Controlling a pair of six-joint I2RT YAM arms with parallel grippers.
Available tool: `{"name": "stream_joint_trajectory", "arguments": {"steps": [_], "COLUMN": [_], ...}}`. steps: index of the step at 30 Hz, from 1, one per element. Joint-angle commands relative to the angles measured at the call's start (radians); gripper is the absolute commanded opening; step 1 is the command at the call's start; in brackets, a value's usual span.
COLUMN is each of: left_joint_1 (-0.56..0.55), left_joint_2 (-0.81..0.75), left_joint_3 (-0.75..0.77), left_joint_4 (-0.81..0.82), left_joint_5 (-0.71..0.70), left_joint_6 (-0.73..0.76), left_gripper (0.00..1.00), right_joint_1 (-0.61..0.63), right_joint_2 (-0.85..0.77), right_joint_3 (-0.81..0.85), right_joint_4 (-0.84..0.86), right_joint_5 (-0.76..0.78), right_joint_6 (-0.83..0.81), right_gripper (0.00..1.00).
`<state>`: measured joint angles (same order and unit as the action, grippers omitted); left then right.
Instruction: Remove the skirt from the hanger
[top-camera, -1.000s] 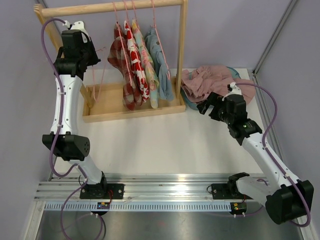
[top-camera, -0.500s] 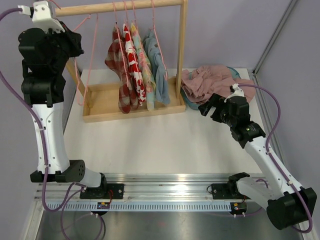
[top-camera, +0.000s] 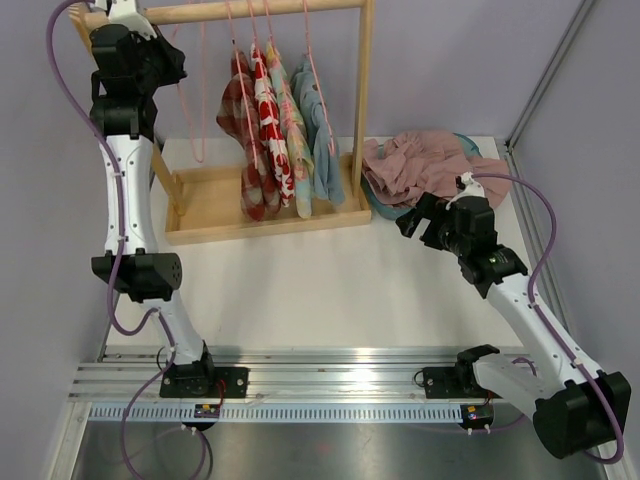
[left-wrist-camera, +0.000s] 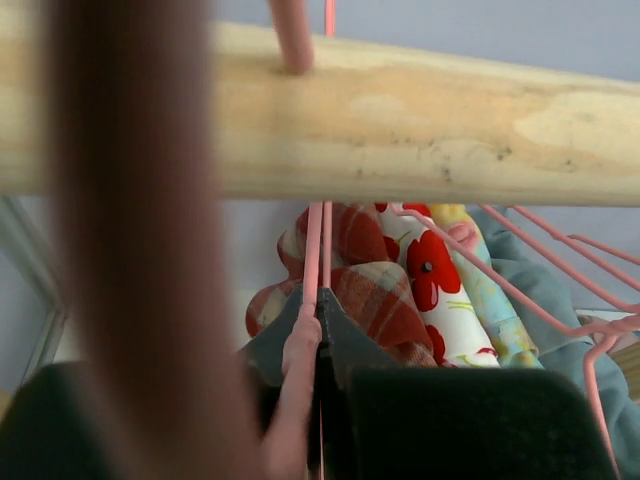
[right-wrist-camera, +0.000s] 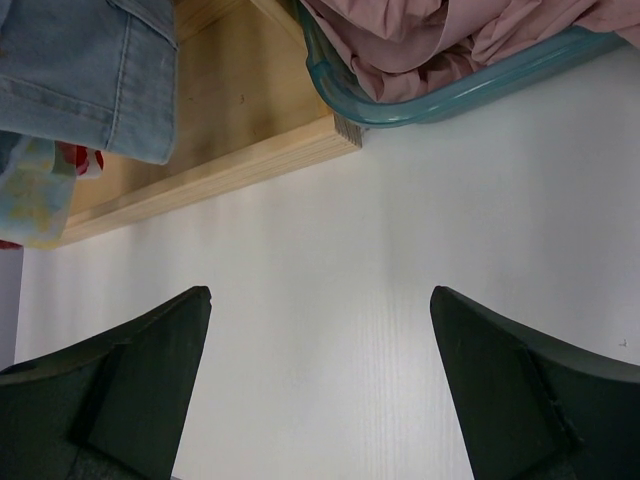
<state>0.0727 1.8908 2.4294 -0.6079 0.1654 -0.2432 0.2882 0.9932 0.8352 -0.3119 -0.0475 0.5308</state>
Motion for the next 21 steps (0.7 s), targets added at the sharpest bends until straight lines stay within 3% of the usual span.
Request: {"name": "stream_joint_trajectory", "arguments": {"steps": [1,6,11,17,21], "left_joint_1": [0.035,0.038,0.038,0.038,0.027], "left_joint_2": [0.03,0.006,-0.093,-0.088,-0.145], "left_joint_3": [0.046,-0.074,-0.33,-0.355,-0.397], "left_joint_4": [0.074,0.072,0.091,-0.021,-0.043], "left_joint_5": [0.095,0.137,0.126,0.126,0.102], "left_joint_6": [-0.074,-0.077,-0.054,-0.004,0.024], "left_gripper": [0.0,0.0,0.0,0.01,0.25], "right_joint_1": [0.005,0.006,0.005,0.005,0.005], "right_joint_2": [-0.028,-0.033,-0.03,-0.051,-0.07], "right_joint_3": [-0.016,-0.034,-0.022,-0.005,-0.004], "right_joint_4": [0.027,0.031,0.03,-0.001,-0.018], "right_joint_5": [-0.022,-0.026,-0.037,-0.029,-0.031], "right_joint_6": [-0.026,-0.015,-0.009,-0.014,-0.006], "right_gripper": [0.99,0.99,0.99,0.98,0.99]}}
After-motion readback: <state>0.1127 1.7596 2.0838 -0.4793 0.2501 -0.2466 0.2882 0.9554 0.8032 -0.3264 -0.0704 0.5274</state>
